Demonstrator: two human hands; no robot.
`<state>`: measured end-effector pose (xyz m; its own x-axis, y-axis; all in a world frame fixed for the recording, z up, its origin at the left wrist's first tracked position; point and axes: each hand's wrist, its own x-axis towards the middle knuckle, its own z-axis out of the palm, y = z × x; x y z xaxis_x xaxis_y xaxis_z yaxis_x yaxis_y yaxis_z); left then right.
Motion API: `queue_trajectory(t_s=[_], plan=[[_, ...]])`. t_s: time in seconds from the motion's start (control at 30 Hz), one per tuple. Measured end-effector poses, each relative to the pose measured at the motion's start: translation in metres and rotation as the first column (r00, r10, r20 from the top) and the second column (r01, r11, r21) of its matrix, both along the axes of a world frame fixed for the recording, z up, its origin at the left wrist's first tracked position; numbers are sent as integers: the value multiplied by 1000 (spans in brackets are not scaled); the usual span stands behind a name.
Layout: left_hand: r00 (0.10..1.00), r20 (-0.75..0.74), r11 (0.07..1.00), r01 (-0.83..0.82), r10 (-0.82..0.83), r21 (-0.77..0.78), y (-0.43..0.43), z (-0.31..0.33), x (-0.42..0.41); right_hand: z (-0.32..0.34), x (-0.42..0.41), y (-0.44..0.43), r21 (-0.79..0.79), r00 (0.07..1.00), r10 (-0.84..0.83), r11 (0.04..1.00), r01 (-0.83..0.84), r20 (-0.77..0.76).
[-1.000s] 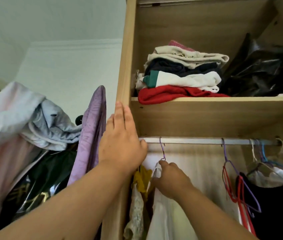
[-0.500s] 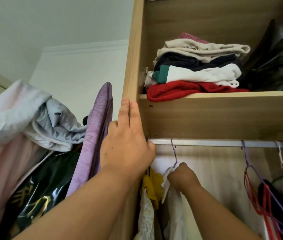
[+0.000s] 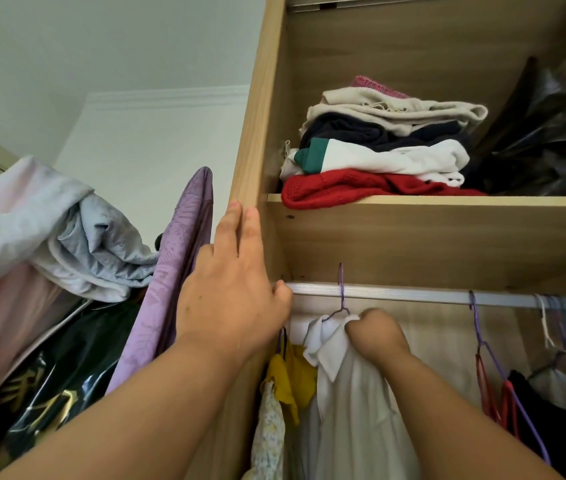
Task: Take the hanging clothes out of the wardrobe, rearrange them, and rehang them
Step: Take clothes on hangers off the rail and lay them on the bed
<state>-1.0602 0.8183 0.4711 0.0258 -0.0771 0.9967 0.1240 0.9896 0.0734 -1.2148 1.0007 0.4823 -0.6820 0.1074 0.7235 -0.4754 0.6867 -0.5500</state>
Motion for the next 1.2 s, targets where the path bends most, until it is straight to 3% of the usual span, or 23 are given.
queue_trajectory(t_s=[0.4,0.53,0.6,0.73,0.83,0.93,1.03,1.2], plan=[[995,92,999,-49,47,13,7,-1,8,5,92,53,143,988,-97,983,113,-117],[972,157,982,-162,176,-99,10,-9,11,-1,140,80,201,985,-137,967,156,-104],[967,151,956,-167,207,-243,12,-18,10,-9,165,91,244,982,-163,953,181,-93],[985,163,890,29,51,-455,28,-47,9,-34,209,108,322,971,-220,916,239,-95],[931,355,848,253,-82,-465,52,-74,-7,-59,233,116,416,949,-303,855,309,-83],[840,515,765,441,-168,-470,82,-107,-26,-91,257,122,446,926,-377,826,344,-17],[680,659,608,682,-323,-407,110,-146,-31,-129,284,120,389,894,-445,835,390,59],[481,741,391,865,-468,-314,138,-204,-18,-194,341,95,256,812,-567,812,524,139]])
